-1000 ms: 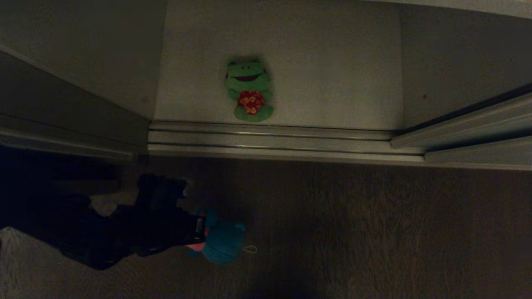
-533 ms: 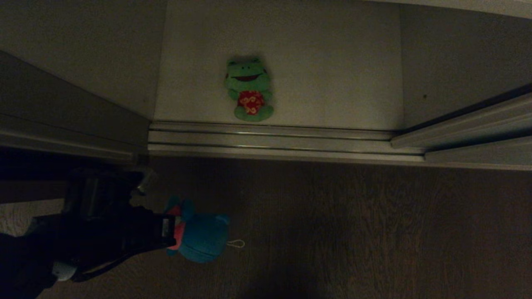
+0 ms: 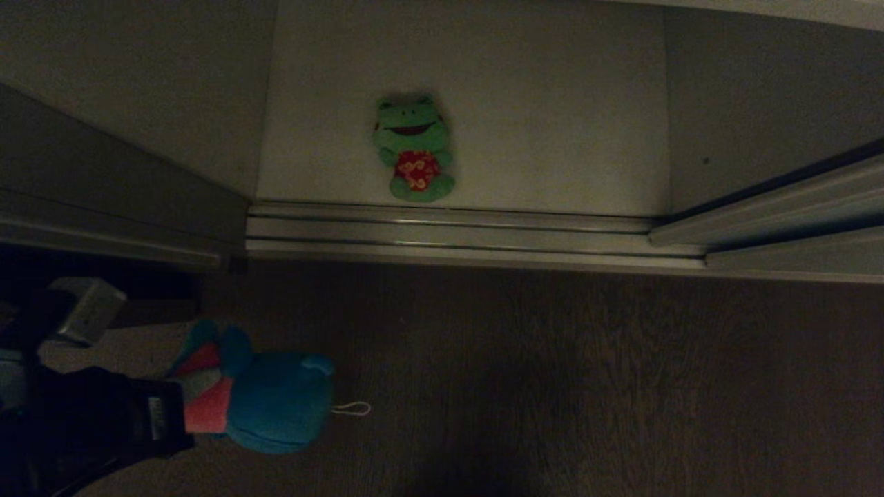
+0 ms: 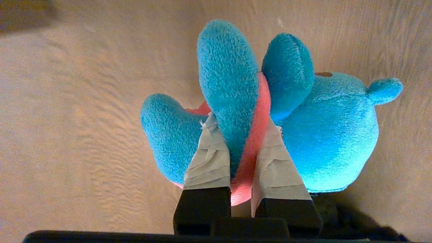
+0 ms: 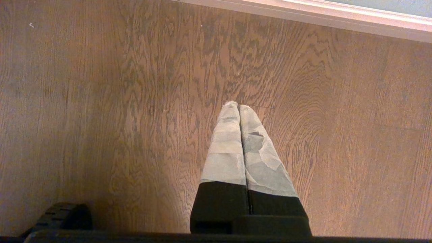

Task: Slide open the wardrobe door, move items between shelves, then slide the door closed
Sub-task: Place the blue doll on the higher shelf

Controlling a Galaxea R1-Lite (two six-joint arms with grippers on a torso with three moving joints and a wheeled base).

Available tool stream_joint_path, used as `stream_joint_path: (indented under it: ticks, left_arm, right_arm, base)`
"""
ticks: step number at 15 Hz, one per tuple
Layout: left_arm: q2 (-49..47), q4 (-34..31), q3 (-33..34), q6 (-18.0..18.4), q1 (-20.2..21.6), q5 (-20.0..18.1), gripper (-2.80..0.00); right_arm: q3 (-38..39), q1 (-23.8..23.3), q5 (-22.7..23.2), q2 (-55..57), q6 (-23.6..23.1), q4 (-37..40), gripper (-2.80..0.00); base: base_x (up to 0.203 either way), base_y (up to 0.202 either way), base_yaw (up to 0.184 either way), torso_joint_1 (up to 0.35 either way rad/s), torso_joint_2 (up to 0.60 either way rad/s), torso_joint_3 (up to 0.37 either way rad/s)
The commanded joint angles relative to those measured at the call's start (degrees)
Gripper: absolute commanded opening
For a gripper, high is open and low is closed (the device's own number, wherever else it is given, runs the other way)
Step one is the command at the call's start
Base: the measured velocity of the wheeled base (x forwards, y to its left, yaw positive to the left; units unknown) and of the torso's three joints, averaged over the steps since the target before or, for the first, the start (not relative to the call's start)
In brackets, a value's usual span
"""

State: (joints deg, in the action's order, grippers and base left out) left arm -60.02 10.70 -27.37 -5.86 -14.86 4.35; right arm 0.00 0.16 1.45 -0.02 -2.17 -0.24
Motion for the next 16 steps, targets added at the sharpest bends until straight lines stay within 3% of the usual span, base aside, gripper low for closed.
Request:
stream_joint_path:
  ticks: [1,7,12,16]
  left_arm:
    - [8.72,-2.81,-1.22,0.13,1.33,0.5,-2.8]
    - [24.28,-12.25,-2.53,2.9,8.85,-1.13,-2.8]
    - [38.78,-13.49,3.34,7.01,11.2,-5.35,-2.8]
    - [48.94,-13.56,10.51,7.9,13.22,-7.31,-2.8]
  right_arm:
    - [0.0,0.02,0.04,-0.15,-0.03,-0.02,-2.8]
    - [0.0,0.02,0.04,-0.15,-0.03,-0.02,-2.8]
    - [0.0,0.02,0.04,-0.15,-0.03,-0.02,-2.8]
    - [0.0,0.02,0.04,-0.15,-0.03,-0.02,-2.8]
  base:
    - [0.0,0.0,0.0,0.0,0.0,0.0]
    - [0.0,0.0,0.0,0.0,0.0,0.0]
    - [0.0,0.0,0.0,0.0,0.0,0.0]
    - [0.0,0.0,0.0,0.0,0.0,0.0]
